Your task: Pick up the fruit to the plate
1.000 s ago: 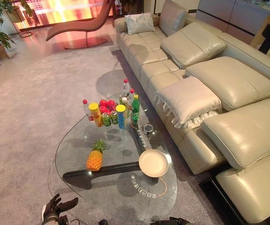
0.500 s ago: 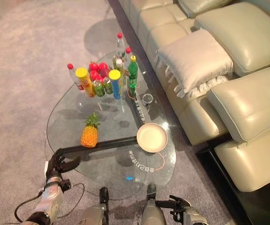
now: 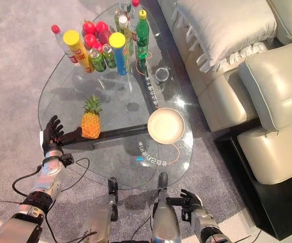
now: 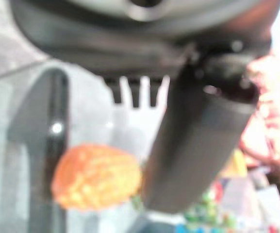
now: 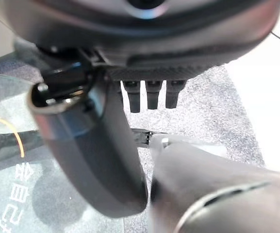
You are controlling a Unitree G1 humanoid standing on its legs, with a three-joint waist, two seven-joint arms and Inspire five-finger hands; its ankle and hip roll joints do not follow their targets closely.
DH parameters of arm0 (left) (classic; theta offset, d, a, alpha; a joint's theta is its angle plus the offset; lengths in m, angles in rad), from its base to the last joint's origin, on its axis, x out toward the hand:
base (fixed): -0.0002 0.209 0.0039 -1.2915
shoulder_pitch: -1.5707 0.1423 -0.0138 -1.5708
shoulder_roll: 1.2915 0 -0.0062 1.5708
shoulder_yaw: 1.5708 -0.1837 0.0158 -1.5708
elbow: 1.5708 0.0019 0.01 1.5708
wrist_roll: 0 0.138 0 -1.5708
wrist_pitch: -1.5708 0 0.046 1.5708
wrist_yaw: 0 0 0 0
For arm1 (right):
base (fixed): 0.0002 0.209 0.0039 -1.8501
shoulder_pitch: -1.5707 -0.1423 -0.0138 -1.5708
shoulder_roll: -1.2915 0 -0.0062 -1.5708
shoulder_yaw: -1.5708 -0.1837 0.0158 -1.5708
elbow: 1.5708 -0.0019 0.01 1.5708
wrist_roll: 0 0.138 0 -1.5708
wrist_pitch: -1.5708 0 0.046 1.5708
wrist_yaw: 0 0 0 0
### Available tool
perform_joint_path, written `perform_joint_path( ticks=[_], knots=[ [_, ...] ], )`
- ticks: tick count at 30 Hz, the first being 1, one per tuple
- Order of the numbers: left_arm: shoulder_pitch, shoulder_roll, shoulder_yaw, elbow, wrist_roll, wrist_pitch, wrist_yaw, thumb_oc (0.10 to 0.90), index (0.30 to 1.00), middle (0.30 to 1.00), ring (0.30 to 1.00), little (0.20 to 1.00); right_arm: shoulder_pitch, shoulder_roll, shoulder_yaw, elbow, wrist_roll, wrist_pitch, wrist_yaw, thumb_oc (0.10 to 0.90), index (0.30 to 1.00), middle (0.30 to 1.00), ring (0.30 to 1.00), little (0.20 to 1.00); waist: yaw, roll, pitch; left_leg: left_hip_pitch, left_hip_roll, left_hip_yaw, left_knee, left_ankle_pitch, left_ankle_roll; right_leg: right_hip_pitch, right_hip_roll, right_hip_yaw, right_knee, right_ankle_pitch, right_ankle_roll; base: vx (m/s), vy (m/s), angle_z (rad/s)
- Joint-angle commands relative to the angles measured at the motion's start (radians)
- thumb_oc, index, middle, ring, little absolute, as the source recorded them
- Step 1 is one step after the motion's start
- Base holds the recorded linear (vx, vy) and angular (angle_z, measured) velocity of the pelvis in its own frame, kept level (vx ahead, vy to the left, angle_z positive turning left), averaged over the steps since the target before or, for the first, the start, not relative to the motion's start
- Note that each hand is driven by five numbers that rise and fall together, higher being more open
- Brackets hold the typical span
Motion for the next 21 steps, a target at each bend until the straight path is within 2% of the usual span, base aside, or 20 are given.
perform_joint_path(
  ticks=[1,7,15,21],
  knots=[
    [-0.082,0.098,-0.001,-0.070,-0.008,-0.036,0.021,0.800,0.900,0.900,0.900,0.900,0.011,-0.050,0.050,-0.001,0.045,-0.009,-0.021,0.800,0.900,0.900,0.900,0.900,-0.003,-0.028,0.007,-0.132,-0.110,0.034,0.175,-0.090,0.045,-0.111,0.069,-0.021,0.200,-0.142,-0.048,0.00,0.000,0.00],
    [-0.114,0.109,-0.012,-0.071,-0.004,-0.014,0.019,0.800,0.900,0.900,0.900,0.900,0.005,-0.053,0.053,-0.013,0.051,-0.010,-0.039,0.800,0.900,0.900,0.900,0.900,-0.008,-0.034,0.007,-0.175,-0.106,0.044,0.198,-0.093,0.044,-0.157,0.070,-0.022,0.218,-0.141,-0.050,0.00,0.000,0.00],
    [-0.178,0.129,-0.029,-0.048,-0.018,0.018,0.026,0.800,0.900,0.900,0.900,0.900,-0.011,-0.064,0.069,-0.060,0.051,-0.011,-0.078,0.800,0.900,0.900,0.900,0.900,-0.027,-0.053,0.007,-0.277,-0.095,0.066,0.236,-0.090,0.041,-0.277,0.077,-0.011,0.260,-0.133,-0.048,0.00,0.012,-0.02],
    [-0.203,0.131,-0.036,-0.027,-0.027,0.025,0.021,0.800,0.900,0.900,0.900,0.900,-0.013,-0.063,0.076,-0.071,0.042,-0.021,-0.080,0.800,0.900,0.900,0.900,0.900,-0.034,-0.056,0.007,-0.306,-0.095,0.071,0.240,-0.091,0.042,-0.316,0.076,-0.009,0.268,-0.127,-0.043,0.00,0.000,0.00]
  ],
)
